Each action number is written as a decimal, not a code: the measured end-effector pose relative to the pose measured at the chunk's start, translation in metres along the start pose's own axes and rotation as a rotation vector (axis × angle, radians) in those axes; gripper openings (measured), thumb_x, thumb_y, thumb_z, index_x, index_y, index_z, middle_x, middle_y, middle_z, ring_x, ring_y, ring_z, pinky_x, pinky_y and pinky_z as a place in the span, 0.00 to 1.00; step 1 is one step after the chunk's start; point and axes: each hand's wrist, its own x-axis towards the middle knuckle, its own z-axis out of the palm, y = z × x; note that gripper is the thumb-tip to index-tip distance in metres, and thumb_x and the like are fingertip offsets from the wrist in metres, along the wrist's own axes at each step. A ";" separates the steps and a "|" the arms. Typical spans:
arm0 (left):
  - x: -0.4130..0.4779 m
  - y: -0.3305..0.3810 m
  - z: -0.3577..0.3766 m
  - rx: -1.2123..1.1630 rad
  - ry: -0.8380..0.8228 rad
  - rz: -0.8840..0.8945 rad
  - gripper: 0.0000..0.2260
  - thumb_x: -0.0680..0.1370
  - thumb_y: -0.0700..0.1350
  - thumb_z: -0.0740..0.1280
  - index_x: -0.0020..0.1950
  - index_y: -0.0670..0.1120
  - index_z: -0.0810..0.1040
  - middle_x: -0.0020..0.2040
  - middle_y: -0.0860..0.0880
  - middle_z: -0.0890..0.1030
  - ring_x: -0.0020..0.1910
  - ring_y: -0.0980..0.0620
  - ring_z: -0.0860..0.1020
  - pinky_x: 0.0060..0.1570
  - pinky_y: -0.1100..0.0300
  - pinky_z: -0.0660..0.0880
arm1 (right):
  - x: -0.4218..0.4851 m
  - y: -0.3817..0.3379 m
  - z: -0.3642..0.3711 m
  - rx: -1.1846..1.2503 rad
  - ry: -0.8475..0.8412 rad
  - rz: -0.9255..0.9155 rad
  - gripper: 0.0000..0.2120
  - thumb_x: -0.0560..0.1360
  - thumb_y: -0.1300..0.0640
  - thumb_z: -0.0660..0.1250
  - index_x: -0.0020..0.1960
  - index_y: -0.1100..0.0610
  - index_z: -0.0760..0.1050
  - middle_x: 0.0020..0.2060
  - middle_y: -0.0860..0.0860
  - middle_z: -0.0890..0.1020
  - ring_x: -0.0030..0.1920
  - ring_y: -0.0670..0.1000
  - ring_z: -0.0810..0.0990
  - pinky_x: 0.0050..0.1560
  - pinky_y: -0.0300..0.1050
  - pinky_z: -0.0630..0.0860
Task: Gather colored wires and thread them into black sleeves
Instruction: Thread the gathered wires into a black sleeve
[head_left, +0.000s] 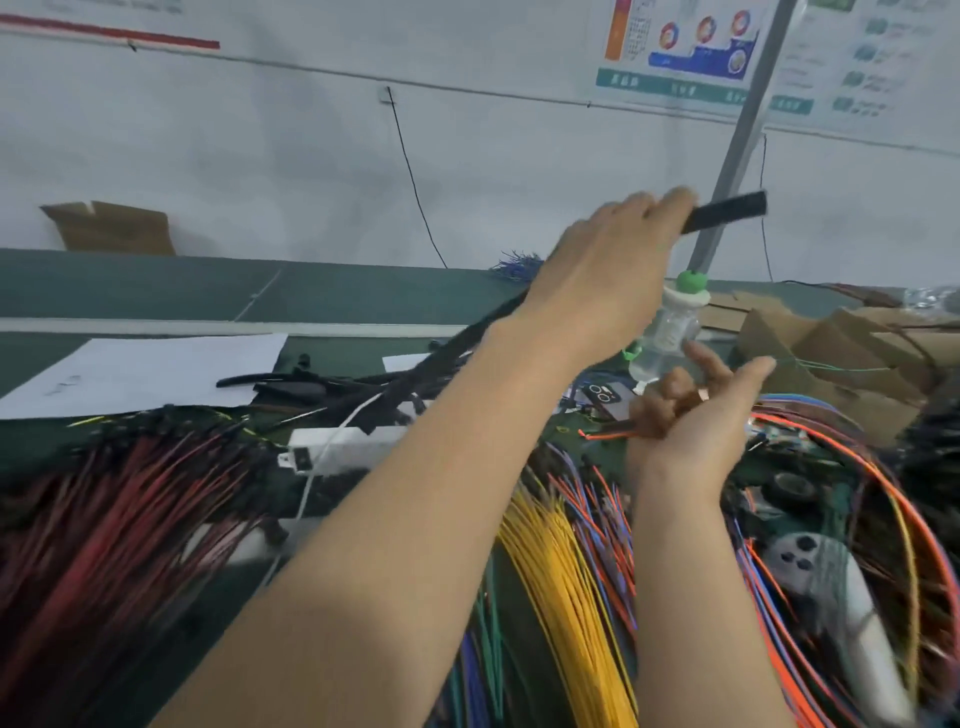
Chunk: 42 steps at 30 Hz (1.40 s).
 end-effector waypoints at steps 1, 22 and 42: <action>-0.010 0.009 -0.016 0.005 -0.137 -0.012 0.11 0.79 0.36 0.55 0.61 0.45 0.68 0.42 0.50 0.71 0.40 0.47 0.68 0.36 0.55 0.60 | -0.016 -0.011 -0.001 -0.018 -0.066 0.007 0.25 0.79 0.36 0.52 0.45 0.55 0.77 0.22 0.47 0.70 0.19 0.45 0.57 0.21 0.33 0.56; -0.310 0.062 -0.066 -1.422 0.189 -1.062 0.07 0.78 0.39 0.63 0.52 0.50 0.78 0.41 0.54 0.79 0.33 0.61 0.74 0.36 0.67 0.72 | -0.204 0.011 -0.100 -0.519 -0.323 0.490 0.13 0.77 0.57 0.66 0.35 0.56 0.69 0.18 0.46 0.69 0.15 0.41 0.59 0.16 0.31 0.54; -0.314 0.071 -0.063 -0.989 -0.189 -0.837 0.06 0.78 0.50 0.64 0.46 0.50 0.78 0.33 0.53 0.81 0.20 0.64 0.67 0.23 0.70 0.61 | -0.188 -0.007 -0.093 0.163 -0.233 0.296 0.28 0.82 0.43 0.51 0.25 0.52 0.59 0.17 0.45 0.55 0.23 0.48 0.46 0.19 0.34 0.48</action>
